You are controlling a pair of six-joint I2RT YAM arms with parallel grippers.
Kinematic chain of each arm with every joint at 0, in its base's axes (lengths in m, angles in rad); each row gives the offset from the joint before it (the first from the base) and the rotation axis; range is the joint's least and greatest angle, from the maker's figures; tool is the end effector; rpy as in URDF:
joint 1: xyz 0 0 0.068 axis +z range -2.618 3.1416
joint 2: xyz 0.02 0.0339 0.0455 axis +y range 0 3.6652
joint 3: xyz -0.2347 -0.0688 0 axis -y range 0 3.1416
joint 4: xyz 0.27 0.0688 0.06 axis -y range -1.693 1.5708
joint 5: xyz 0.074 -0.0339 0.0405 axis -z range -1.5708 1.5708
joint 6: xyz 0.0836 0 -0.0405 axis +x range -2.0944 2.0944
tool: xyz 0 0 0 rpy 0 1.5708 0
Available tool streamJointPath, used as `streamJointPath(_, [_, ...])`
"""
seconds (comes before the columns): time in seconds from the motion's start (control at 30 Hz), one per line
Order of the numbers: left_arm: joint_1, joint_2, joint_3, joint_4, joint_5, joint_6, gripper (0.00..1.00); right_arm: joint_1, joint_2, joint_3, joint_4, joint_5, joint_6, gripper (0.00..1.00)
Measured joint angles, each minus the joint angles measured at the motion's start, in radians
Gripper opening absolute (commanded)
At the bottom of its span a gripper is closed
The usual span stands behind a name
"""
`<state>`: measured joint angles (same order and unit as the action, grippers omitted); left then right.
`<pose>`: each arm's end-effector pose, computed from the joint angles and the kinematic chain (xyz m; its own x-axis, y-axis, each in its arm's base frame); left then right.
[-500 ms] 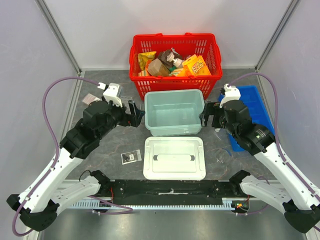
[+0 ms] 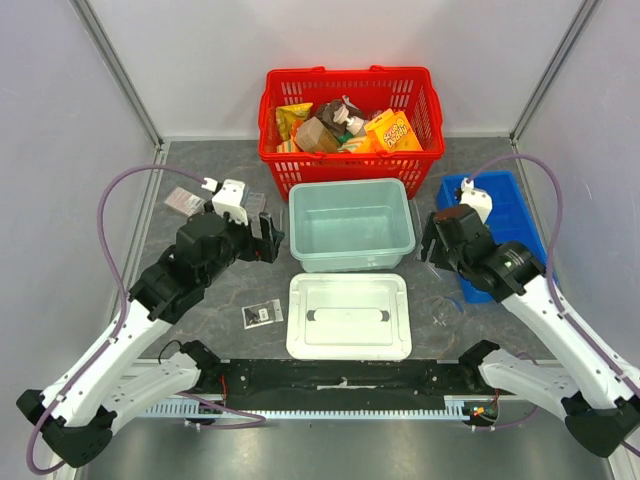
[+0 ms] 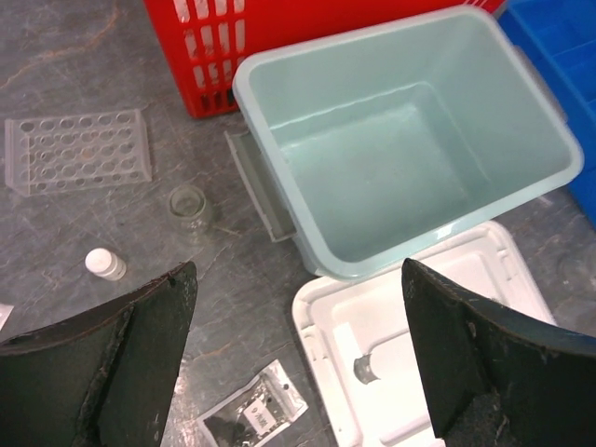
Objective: Organize the chemistry lab equipment
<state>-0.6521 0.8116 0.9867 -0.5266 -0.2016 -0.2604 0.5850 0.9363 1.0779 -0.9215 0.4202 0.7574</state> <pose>0.2170 -0.1446 0.3362 -0.3790 -0.0280 -0.9250 0.3597 0.9165 -0.1751 0.2244 0.1077 0.2943 -0.6062 0.3508 -0.7137 0.2122 0.9363 0.2800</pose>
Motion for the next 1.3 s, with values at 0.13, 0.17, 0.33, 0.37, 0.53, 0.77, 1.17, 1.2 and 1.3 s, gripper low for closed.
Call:
streamJointPath(0.13, [0.000, 0.000, -0.051, 0.005, -0.010, 0.016, 0.91, 0.000, 0.058, -0.044, -0.092, 0.002, 0.099, 0.58])
streamJointPath(0.17, [0.000, -0.001, -0.060, 0.006, -0.011, 0.020, 0.91, 0.000, 0.064, -0.069, -0.105, -0.002, 0.117, 0.56])
streamJointPath(0.33, [0.000, -0.022, -0.093, 0.005, -0.015, 0.040, 0.91, 0.000, 0.066, -0.177, -0.182, -0.008, 0.178, 0.55])
streamJointPath(0.37, [0.000, -0.031, -0.095, 0.005, -0.019, 0.043, 0.91, 0.000, 0.064, -0.187, -0.192, -0.007, 0.186, 0.56])
streamJointPath(0.53, [0.000, -0.063, -0.096, 0.017, -0.034, 0.053, 0.90, 0.000, 0.059, -0.229, -0.226, 0.011, 0.221, 0.53])
streamJointPath(0.77, [0.000, -0.074, -0.099, 0.028, -0.033, 0.057, 0.90, 0.000, 0.062, -0.278, -0.239, 0.027, 0.242, 0.51])
streamJointPath(1.17, [0.000, -0.074, -0.103, 0.028, -0.032, 0.060, 0.90, 0.000, 0.074, -0.338, -0.178, 0.023, 0.240, 0.41])
streamJointPath(1.2, [0.000, -0.074, -0.103, 0.028, -0.032, 0.061, 0.90, 0.000, 0.075, -0.342, -0.173, 0.024, 0.239, 0.40])
streamJointPath(1.3, [0.000, -0.072, -0.103, 0.028, -0.032, 0.061, 0.89, 0.000, 0.075, -0.351, -0.164, 0.026, 0.238, 0.36])
